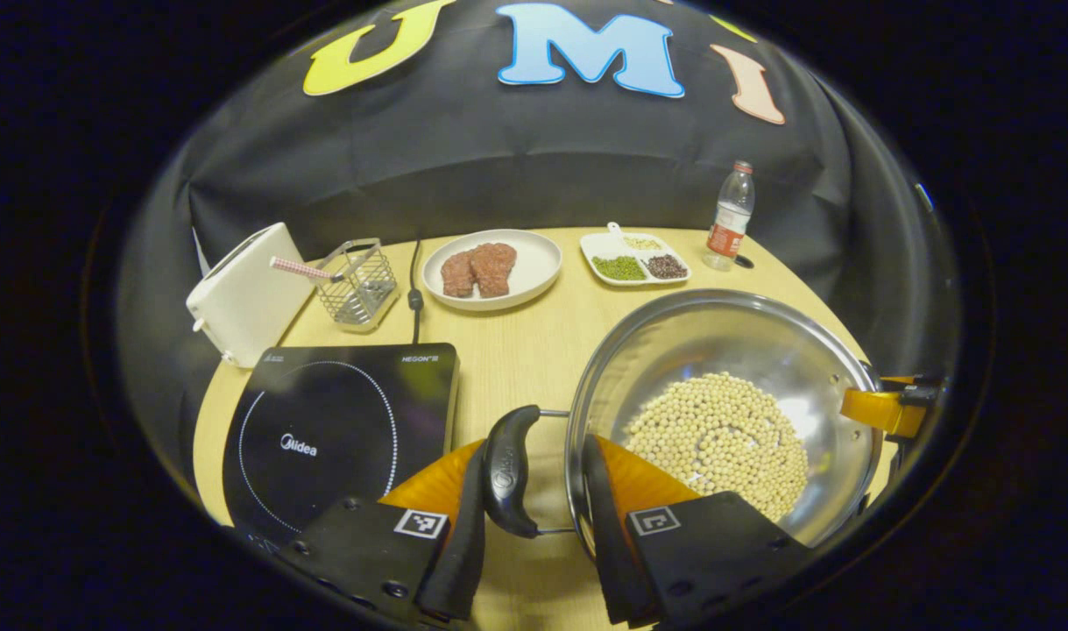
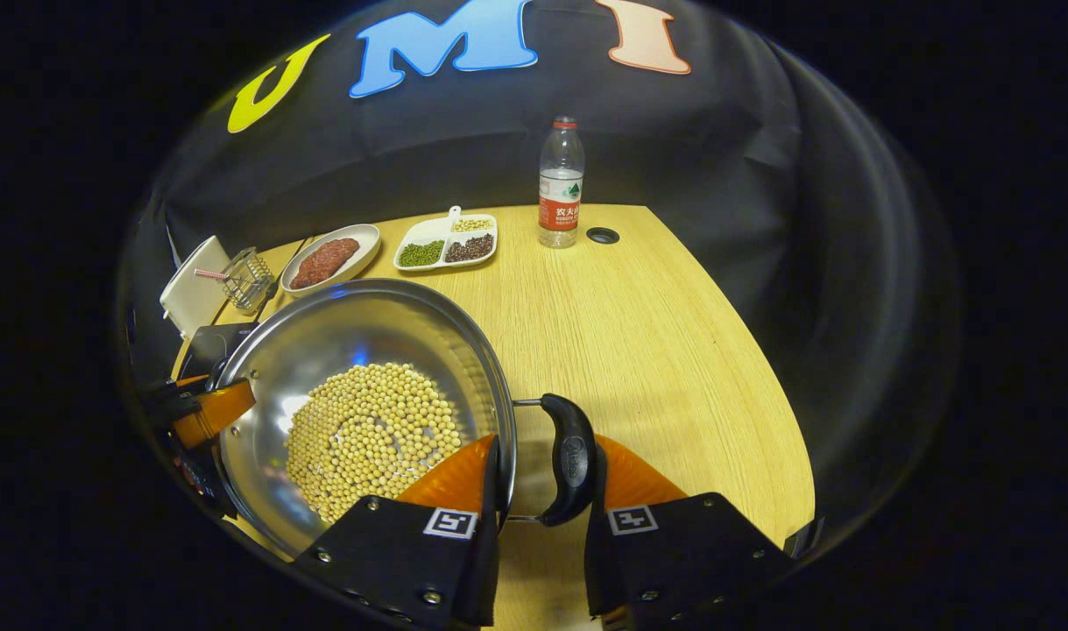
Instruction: First push the handle of the pot to place it horizontally, then grasp the pot with both hands and set it on the induction cooktop.
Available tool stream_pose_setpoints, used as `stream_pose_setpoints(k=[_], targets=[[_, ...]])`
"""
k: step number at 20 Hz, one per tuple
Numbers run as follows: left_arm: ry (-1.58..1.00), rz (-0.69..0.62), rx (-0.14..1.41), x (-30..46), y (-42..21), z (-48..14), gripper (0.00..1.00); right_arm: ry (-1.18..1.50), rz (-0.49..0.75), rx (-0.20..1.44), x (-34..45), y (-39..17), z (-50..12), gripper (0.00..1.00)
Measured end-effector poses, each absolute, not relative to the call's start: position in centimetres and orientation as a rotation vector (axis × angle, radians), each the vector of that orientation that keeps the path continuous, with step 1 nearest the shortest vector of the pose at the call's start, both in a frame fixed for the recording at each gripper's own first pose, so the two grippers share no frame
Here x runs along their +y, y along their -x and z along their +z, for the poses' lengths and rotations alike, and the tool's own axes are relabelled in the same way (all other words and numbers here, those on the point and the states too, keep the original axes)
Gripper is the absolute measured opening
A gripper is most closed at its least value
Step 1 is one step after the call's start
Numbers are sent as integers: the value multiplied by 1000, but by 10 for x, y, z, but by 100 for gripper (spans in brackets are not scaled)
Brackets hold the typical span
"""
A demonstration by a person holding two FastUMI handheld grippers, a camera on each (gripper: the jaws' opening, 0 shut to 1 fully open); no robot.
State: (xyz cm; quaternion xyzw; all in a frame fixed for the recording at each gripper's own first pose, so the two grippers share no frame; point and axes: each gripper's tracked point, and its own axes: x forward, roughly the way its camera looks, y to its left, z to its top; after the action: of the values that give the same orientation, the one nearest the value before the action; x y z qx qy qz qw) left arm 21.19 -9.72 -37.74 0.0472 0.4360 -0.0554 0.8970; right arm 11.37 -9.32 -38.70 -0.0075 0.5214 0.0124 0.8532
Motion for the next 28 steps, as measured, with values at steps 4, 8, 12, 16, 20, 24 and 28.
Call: stream_pose_setpoints(k=[4, 8, 12, 16, 20, 24, 28], targets=[[-81, -62, 888, -90, -204, -371, 58, 40, 76, 1063, -85, -111, -370, 39], [-85, -27, 885, -86, -199, -362, 58, 42, 111, 1061, -71, -105, -361, 39], [-79, -15, 894, -83, -197, -360, 61, 52, 120, 1060, -50, -100, -354, 39], [-71, -26, 900, -83, -199, -364, 61, 59, 107, 1057, -32, -92, -347, 39], [-64, -45, 898, -83, -203, -368, 61, 67, 89, 1053, -17, -86, -340, 39], [-66, -58, 894, -80, -206, -368, 61, 64, 80, 1046, -3, -80, -334, 39], [-71, -66, 899, -80, -210, -370, 65, 58, 72, 1051, 15, -74, -332, 39]])
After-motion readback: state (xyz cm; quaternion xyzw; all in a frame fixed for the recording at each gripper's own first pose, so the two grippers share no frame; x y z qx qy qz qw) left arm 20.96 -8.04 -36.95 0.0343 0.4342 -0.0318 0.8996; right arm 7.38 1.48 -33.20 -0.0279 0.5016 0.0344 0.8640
